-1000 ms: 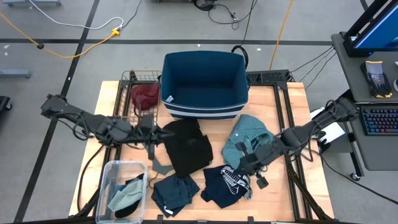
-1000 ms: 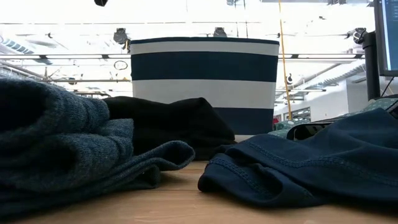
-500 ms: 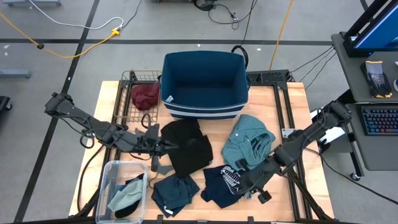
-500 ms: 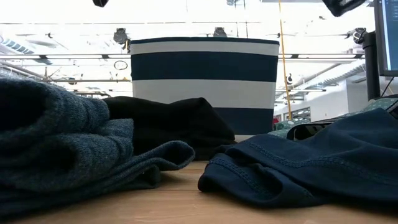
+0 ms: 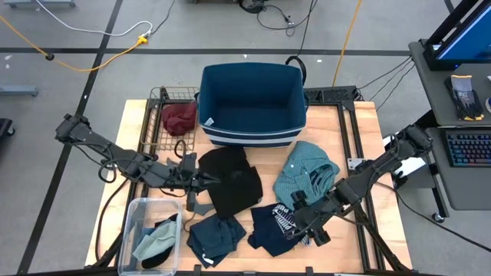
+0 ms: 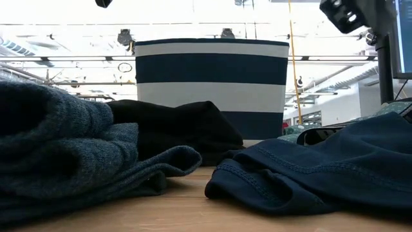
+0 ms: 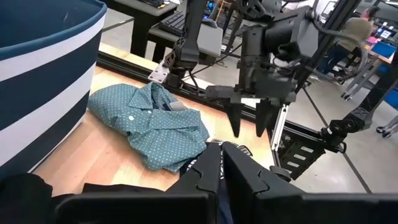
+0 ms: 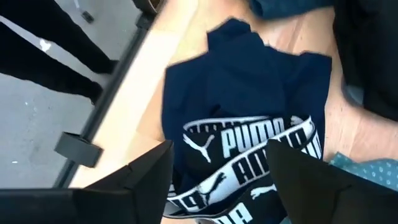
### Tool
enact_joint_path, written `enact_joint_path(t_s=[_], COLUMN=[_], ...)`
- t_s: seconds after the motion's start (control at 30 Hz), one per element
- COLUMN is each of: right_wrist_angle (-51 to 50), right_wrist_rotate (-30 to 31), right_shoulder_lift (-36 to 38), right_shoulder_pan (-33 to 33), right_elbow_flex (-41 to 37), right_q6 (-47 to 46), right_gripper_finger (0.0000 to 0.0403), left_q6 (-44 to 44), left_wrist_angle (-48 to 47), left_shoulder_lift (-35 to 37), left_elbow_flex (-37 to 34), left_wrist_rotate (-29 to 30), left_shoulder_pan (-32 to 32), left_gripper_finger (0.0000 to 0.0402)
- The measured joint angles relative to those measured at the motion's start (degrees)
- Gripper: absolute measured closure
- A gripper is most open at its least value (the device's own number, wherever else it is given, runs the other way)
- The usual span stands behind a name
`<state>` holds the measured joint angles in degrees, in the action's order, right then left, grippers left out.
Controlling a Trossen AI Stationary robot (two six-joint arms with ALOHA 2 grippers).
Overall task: Pick & Place Cloths
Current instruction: Put the blue underwear into the gold wire basket
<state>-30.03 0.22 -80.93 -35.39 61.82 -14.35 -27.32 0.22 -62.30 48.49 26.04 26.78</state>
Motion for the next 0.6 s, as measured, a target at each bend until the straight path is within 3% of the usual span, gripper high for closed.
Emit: enact_joint_path(t_s=[0.2,0.6], right_wrist_angle=[-0.82,-1.55], right_wrist_rotate=[-0.44,-0.19], right_shoulder_lift=[-4.66,-8.96], right_shoulder_pan=[0.04,0.85], right_elbow_flex=[0.00,0.00], right_q6=[0.69,2.53], right_gripper_finger=[0.0133,0.0113], left_q6=[-0.20,0.01], left_wrist_angle=[-0.06,-0.15], left_shoulder_lift=[0.00,0.00], left_elbow_flex=[0.00,-0.02], left_wrist_rotate=[0.00,0.00], left_shoulder_pan=[0.01,-0.12], left_gripper_finger=[0.0399,0.0378])
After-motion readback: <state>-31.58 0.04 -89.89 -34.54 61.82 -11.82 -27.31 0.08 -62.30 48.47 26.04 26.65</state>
